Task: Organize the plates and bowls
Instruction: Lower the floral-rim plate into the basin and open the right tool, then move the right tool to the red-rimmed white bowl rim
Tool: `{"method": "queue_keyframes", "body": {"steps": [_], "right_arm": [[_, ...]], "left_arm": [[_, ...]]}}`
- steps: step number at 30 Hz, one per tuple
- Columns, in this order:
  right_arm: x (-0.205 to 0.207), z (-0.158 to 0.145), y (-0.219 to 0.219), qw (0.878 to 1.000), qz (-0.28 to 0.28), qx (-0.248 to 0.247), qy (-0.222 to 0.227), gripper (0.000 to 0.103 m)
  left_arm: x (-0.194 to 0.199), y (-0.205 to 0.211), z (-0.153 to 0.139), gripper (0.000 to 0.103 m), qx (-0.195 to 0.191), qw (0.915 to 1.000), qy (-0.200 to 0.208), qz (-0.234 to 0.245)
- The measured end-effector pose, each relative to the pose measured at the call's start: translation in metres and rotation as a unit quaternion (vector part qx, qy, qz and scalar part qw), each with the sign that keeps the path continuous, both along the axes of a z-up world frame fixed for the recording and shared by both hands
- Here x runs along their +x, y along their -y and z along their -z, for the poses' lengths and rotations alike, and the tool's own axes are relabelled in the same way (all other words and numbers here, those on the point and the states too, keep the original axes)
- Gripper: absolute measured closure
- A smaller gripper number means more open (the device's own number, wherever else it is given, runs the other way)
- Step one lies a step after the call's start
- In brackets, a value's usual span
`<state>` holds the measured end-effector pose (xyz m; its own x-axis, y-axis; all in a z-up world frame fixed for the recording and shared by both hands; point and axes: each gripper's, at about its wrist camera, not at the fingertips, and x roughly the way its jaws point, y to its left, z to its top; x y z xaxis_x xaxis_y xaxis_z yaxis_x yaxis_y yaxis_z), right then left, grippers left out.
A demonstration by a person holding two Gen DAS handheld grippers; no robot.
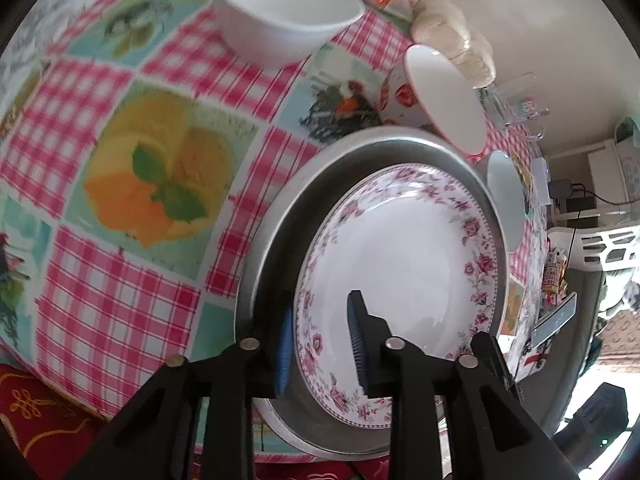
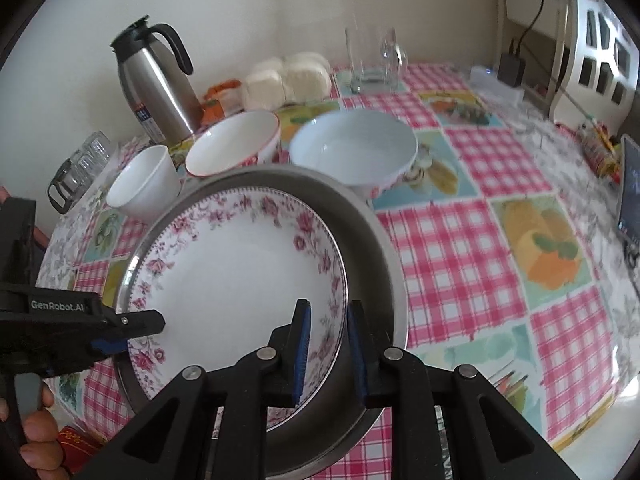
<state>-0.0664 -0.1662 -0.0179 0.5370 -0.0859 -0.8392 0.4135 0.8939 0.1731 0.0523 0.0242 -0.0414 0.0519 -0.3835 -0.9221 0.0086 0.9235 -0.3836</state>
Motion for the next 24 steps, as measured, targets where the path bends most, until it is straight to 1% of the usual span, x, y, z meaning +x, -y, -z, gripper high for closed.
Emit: {"method": "queue_keyframes", "body": {"steps": [1,5,8,10,11,13,15,17,18,19,22,23,24], "right_arm": [[0.0,-0.002,0.001,1.0,0.0,-0.002,0.004,0.082],[-0.003,-0.011,0.002,1.0,0.008,-0.016,0.021,0.082],[-0.005,-0.017,0.001,0.999,0.01,-0.026,0.032,0.081],[-0.004,-0.016,0.002,0.999,0.008,-0.031,0.033,0.07],[-0.004,-0.016,0.002,0.999,0.007,-0.034,0.033,0.067],[-0.003,-0.017,0.001,0.999,0.005,-0.041,0.033,0.05],[-0.003,-0.019,-0.001,0.998,0.004,-0.05,0.036,0.043],[-0.003,-0.019,-0.001,0.998,0.005,-0.054,0.038,0.039],[-0.003,-0.019,0.0,0.998,0.005,-0.054,0.037,0.035],[-0.003,-0.018,0.0,0.998,0.005,-0.053,0.037,0.033],[-0.003,-0.016,0.001,0.998,0.006,-0.052,0.035,0.032],[-0.002,-0.016,0.002,0.998,0.007,-0.052,0.035,0.029],[-0.003,-0.016,0.002,0.998,0.009,-0.053,0.037,0.025]], "left_arm": [[-0.001,0.002,-0.004,0.07,0.004,1.0,0.007,0.002],[-0.004,0.009,-0.016,0.069,0.026,0.999,0.034,0.011],[-0.005,0.009,-0.023,0.065,0.032,0.9982,0.049,0.014],[-0.006,0.009,-0.029,0.064,0.028,0.9976,0.061,0.017],[-0.007,0.01,-0.032,0.062,0.028,0.9972,0.067,0.019],[-0.008,0.012,-0.037,0.049,0.038,0.9957,0.081,0.023],[-0.009,0.015,-0.041,0.045,0.049,0.9939,0.094,0.029],[-0.009,0.018,-0.043,0.043,0.057,0.9925,0.102,0.035],[-0.009,0.018,-0.042,0.037,0.061,0.992,0.104,0.037],[-0.01,0.019,-0.042,0.03,0.066,0.9914,0.106,0.04],[-0.009,0.021,-0.041,0.029,0.079,0.9888,0.118,0.047],[-0.009,0.021,-0.041,0.029,0.085,0.9874,0.124,0.049],[-0.009,0.022,-0.042,0.023,0.093,0.9856,0.131,0.051]]}}
